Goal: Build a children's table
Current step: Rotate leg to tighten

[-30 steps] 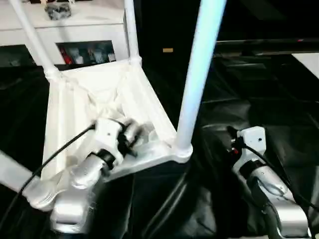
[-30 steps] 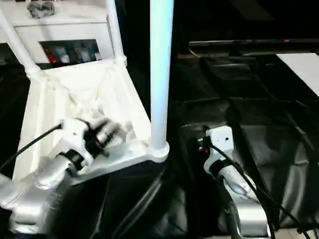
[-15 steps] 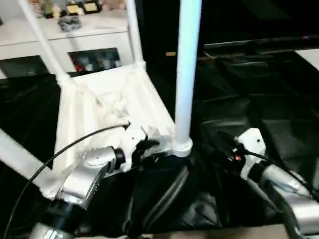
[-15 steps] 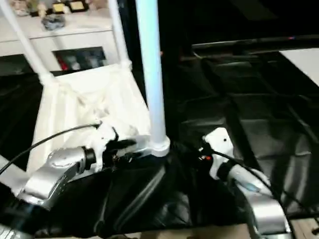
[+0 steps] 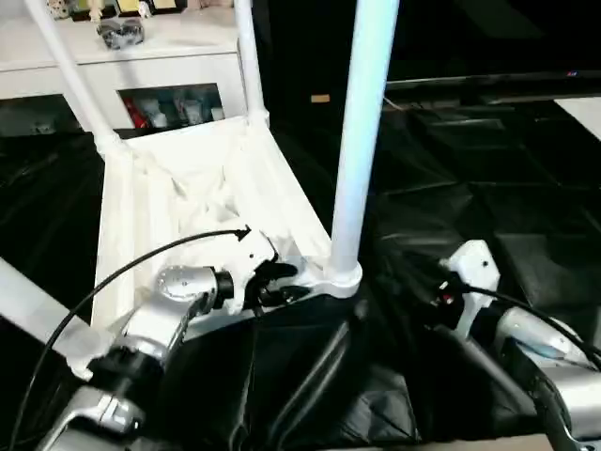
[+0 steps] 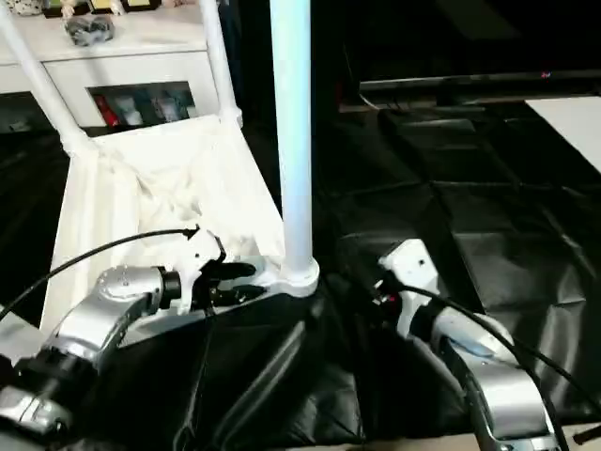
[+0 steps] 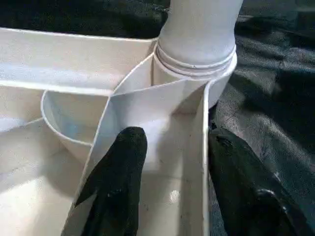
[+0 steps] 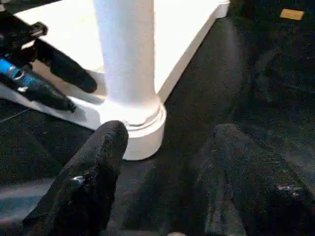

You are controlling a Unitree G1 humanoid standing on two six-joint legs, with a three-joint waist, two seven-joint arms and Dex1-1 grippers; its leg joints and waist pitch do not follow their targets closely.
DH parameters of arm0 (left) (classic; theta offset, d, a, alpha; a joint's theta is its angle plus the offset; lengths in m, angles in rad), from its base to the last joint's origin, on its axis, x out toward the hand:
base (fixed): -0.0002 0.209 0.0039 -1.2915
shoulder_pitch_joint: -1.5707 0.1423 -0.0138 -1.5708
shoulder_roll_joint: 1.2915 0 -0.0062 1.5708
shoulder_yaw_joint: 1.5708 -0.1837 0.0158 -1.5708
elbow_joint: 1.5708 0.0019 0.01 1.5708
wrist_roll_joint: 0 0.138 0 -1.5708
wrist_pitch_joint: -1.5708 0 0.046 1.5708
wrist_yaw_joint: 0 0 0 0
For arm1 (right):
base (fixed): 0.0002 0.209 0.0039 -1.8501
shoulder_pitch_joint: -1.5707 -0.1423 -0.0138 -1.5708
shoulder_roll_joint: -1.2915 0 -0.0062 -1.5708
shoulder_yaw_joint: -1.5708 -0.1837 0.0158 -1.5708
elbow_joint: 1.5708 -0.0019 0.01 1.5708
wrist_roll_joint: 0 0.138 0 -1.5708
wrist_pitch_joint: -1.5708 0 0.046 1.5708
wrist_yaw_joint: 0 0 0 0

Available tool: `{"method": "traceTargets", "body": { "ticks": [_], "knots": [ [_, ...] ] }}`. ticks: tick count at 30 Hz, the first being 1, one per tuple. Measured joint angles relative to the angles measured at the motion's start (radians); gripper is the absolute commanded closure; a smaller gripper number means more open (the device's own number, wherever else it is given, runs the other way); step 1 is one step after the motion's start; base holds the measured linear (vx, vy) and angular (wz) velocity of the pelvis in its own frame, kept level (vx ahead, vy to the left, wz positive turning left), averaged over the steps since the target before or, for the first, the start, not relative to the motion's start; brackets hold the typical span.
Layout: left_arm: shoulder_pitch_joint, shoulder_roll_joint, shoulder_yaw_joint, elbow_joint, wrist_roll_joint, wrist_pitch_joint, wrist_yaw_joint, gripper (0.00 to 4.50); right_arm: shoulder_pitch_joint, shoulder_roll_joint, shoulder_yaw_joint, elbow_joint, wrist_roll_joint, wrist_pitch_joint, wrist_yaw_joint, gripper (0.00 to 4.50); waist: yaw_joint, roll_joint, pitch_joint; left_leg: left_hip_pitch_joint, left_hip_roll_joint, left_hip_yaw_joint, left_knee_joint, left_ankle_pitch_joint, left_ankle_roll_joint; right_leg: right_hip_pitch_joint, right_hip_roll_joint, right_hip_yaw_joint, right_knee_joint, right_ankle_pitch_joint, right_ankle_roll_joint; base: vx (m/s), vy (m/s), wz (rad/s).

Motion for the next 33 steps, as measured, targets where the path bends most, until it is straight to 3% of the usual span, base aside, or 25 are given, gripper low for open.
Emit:
{"method": "traceTargets", "body": {
  "ticks": [6, 7, 11, 14, 18, 20, 28, 33],
  "knots": [
    [-0.006, 0.026, 0.003, 0.021, 0.0, -0.002, -0.056, 3.01, 0.0, 0.0, 0.005, 0.0, 0.0, 0.0, 0.01, 1.3, -0.001, 0.0, 0.0, 0.002, 0.0, 0.002, -0.004, 0.0, -0.001, 0.0, 0.0, 0.001, 0.0, 0.0, 0.0, 0.0, 0.0, 0.0],
    [-0.007, 0.026, 0.003, 0.025, 0.0, -0.002, -0.061, 3.3, 0.0, 0.0, 0.006, 0.0, 0.0, 0.0, 0.01, 1.3, -0.001, -0.001, 0.0, 0.002, 0.0, 0.002, -0.004, 0.0, -0.001, 0.0, 0.0, 0.001, 0.0, 0.0, 0.0, 0.0, 0.0, 0.0],
    [-0.008, 0.029, 0.004, 0.027, -0.008, 0.0, -0.086, 3.43, 0.0, 0.0, 0.011, 0.0, 0.0, 0.0, 0.011, 1.3, 0.0, -0.001, 0.0, 0.002, 0.001, 0.003, -0.004, 0.0, -0.001, 0.0, 0.0, 0.001, 0.0, 0.0, 0.0, 0.0, 0.0, 0.0],
    [-0.008, 0.033, 0.005, 0.026, -0.016, 0.008, -0.099, 3.78, -0.005, 0.0, 0.012, 0.001, 0.0, 0.0, 0.013, 1.3, 0.0, -0.002, 0.0, 0.002, 0.001, 0.004, -0.005, 0.0, -0.001, -0.001, 0.0, 0.001, -0.001, 0.0, 0.0, 0.0, 0.0, 0.0],
    [-0.003, 0.037, 0.005, 0.019, -0.02, 0.016, -0.114, 3.87, -0.018, 0.0, 0.014, 0.005, -0.001, -0.001, 0.018, 1.3, 0.0, -0.009, -0.002, 0.003, 0.001, 0.005, -0.009, 0.0, -0.001, -0.002, 0.0, 0.002, -0.001, 0.0, 0.0, 0.0, 0.0, 0.0],
    [0.003, 0.045, 0.008, 0.01, -0.022, 0.023, -0.118, 4.18, -0.023, 0.0, 0.019, 0.014, 0.0, -0.002, 0.021, 1.03, -0.003, -0.012, -0.002, 0.003, 0.002, 0.005, -0.009, 0.001, -0.002, -0.002, 0.0, 0.001, -0.002, 0.0, 0.0, 0.0, 0.0, 0.0],
    [0.029, 0.062, 0.011, -0.047, -0.024, 0.046, -0.124, 4.5, -0.095, 0.012, 0.064, 0.081, -0.001, -0.011, 0.067, 0.39, -0.013, -0.015, -0.002, 0.003, 0.003, 0.008, -0.012, 0.001, -0.002, -0.005, 0.0, 0.001, -0.003, 0.0, 0.0, 0.0, 0.0, 0.0],
    [0.066, 0.067, 0.009, -0.119, -0.018, 0.059, -0.119, 4.5, -0.186, 0.03, 0.139, 0.195, -0.077, -0.075, 0.075, 0.03, -0.01, -0.017, -0.002, 0.002, 0.007, 0.015, -0.014, 0.002, -0.003, -0.008, 0.0, 0.001, -0.003, 0.0, 0.0, 0.0, 0.0, 0.0]
  ]
}}
